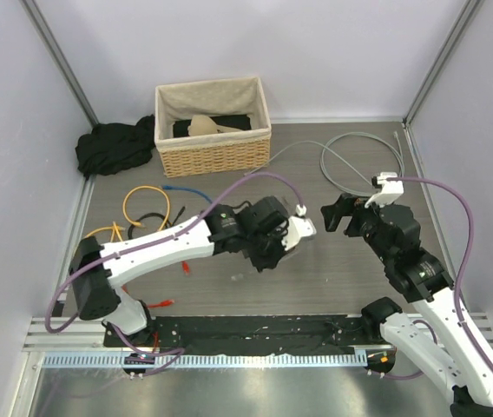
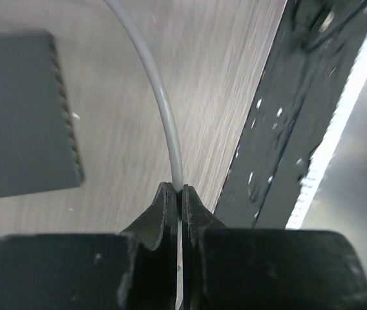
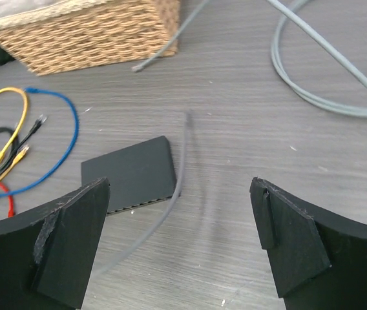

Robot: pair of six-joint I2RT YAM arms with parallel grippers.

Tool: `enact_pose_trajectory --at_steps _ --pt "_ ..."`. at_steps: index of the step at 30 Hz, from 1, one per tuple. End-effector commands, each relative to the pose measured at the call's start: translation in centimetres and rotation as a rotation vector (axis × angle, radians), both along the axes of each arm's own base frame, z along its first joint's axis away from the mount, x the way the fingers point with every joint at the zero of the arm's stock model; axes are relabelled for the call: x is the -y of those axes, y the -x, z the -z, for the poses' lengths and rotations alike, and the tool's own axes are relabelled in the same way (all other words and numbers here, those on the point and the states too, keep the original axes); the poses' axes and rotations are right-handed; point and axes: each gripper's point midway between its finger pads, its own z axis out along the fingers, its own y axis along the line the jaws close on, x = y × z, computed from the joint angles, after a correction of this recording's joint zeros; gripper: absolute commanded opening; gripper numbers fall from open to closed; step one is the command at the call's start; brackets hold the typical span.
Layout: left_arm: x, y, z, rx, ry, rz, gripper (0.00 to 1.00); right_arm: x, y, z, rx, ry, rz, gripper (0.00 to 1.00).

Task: Insert the plug into the switch port
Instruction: Place the connector at the center of the board.

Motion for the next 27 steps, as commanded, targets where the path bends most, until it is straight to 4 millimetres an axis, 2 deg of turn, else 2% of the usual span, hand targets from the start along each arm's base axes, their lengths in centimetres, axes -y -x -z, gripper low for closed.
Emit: enact_pose_trajectory --at_steps 1,3,6,11,12,17,22,25,27 --pt "0.1 1.1 4.8 0.005 -0.090 0.092 0.00 1.5 -0.2 2.4 -0.081 -0.030 0.133 1.00" --pt "-0.6 1.7 7.0 -0.001 -0.154 0.118 0.01 0.8 0.1 3.9 -0.128 -0.049 0.111 1.00" --pt "-1.3 2.5 8.9 0.006 -0.201 0.157 0.03 0.2 0.1 5.8 -0.185 -0.048 0.093 1.00" --pt "-1.5 2.6 9.6 0.042 -0.198 0.211 0.08 -0.7 -0.4 7.7 -0.261 -0.011 0.060 0.98" --pt "-1.8 2.6 9.9 0.049 -0.205 0.214 0.13 -0.8 -0.6 7.9 -0.269 -0.007 0.057 0.98" --pt "-2.2 1.1 10.3 0.131 -0.241 0.221 0.23 -1.4 -1.3 8.0 -0.283 0.001 0.039 0.97" --pt "-2.4 -0.7 10.5 0.217 -0.263 0.224 0.25 -1.9 -1.9 8.5 -0.289 0.013 0.021 0.97" --pt "-2.4 -2.1 9.2 0.204 -0.227 0.142 0.31 -2.7 -2.2 8.6 -0.301 0.004 -0.010 0.96" --pt "-2.8 -3.4 7.6 0.201 -0.161 0.040 0.36 -3.0 -2.4 8.4 -0.298 -0.002 -0.021 0.95"
